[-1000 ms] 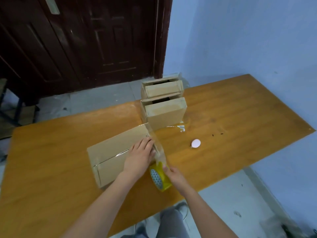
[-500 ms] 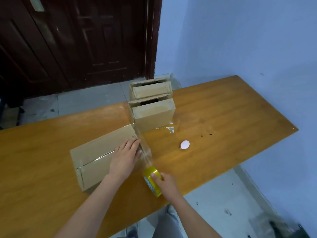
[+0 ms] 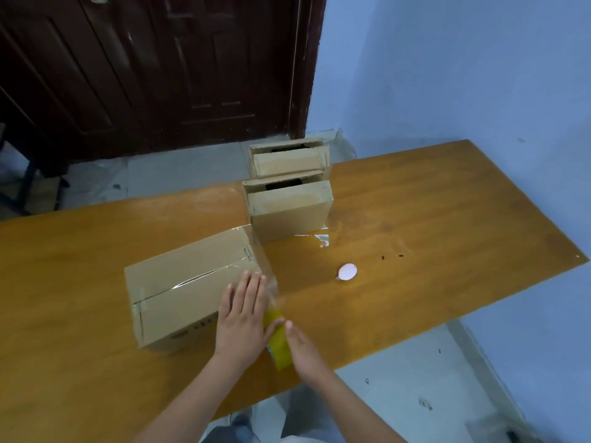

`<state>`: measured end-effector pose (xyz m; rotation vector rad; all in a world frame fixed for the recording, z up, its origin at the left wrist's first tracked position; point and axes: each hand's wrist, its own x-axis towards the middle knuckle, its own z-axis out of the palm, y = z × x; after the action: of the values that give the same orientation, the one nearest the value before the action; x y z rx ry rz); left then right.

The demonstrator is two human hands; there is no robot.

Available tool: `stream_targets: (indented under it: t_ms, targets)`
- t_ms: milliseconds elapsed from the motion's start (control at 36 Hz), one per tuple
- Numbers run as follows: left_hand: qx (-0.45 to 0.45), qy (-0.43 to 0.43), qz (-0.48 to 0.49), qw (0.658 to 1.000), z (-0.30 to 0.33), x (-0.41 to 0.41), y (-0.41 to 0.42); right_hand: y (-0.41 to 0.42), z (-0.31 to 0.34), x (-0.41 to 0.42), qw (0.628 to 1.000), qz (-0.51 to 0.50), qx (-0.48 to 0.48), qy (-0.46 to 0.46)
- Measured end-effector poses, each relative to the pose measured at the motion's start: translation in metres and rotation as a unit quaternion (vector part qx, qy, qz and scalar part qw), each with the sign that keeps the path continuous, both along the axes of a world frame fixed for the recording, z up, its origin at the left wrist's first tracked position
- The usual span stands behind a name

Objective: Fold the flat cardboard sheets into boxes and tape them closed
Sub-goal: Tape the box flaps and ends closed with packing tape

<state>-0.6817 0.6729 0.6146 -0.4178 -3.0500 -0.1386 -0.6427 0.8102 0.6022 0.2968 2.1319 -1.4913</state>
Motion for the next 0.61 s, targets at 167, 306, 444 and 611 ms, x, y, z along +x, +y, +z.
stream_targets:
  t_ms: [167,306,444,611]
  targets:
    - [0.003,-0.007,0.023,1.0,-0.003,-0.002,0.001,0.056,-0.007,-0.04,0.991,-0.022,0.12,0.05]
    - [0.005,-0.008,0.038,0.999,-0.004,0.0,0.003,0.125,-0.02,-0.094,0.913,0.072,0.38,0.13]
    - [-0.009,0.002,0.045,0.999,-0.004,0.002,0.004,0.165,-0.037,-0.127,0.872,0.213,0.425,0.117]
    - [-0.026,0.011,0.053,0.998,0.0,0.002,0.006,0.171,-0.046,-0.14,0.848,0.252,0.436,0.164]
